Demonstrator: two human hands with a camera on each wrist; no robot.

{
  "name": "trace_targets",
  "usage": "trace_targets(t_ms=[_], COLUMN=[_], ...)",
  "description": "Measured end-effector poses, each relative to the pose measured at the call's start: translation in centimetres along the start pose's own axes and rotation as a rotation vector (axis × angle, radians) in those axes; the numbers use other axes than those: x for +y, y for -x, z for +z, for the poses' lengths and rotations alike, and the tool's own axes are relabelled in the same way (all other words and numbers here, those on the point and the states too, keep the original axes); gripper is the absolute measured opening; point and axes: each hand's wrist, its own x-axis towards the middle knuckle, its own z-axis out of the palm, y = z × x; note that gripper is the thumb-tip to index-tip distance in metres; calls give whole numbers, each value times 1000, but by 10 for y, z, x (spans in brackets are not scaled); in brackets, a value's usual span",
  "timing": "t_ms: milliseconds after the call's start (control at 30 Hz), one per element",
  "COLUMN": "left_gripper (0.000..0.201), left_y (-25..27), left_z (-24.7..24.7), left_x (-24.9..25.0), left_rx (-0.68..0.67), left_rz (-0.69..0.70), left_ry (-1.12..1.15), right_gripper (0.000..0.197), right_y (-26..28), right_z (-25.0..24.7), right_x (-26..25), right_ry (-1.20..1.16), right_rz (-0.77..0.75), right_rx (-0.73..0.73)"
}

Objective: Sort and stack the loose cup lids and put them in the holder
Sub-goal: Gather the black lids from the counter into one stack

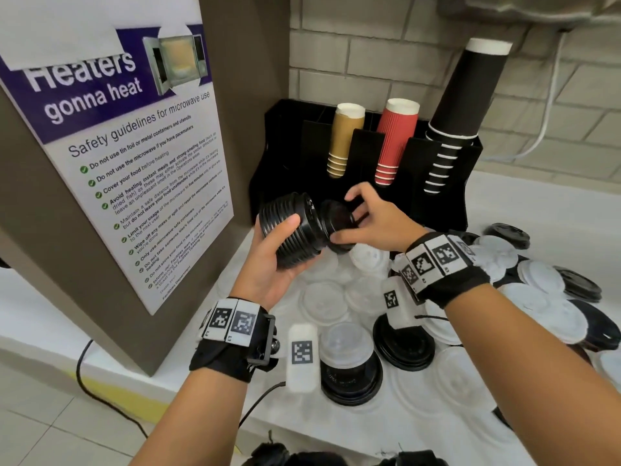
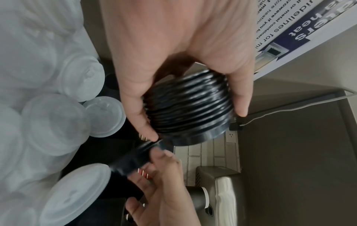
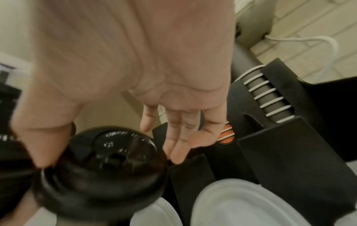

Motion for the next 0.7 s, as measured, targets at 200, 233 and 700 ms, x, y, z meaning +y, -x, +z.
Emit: trace_targets(t_ms=[200,233,700], left_gripper=[82,81,54], left_y=[-3,-2,0], left_z=[0,1,2], left_x=[-5,-6,0], left_rx=[-1,2,-20], left_rz=[12,5,1], left_ry=[20,18,7], right_gripper=[46,48,52], right_y=[5,6,15], right_z=[7,11,-4], right_x=[7,7,-4], right_ry=[-212,-212,-392], right_rz=[75,83,-7], right_rx=[57,-21,-86])
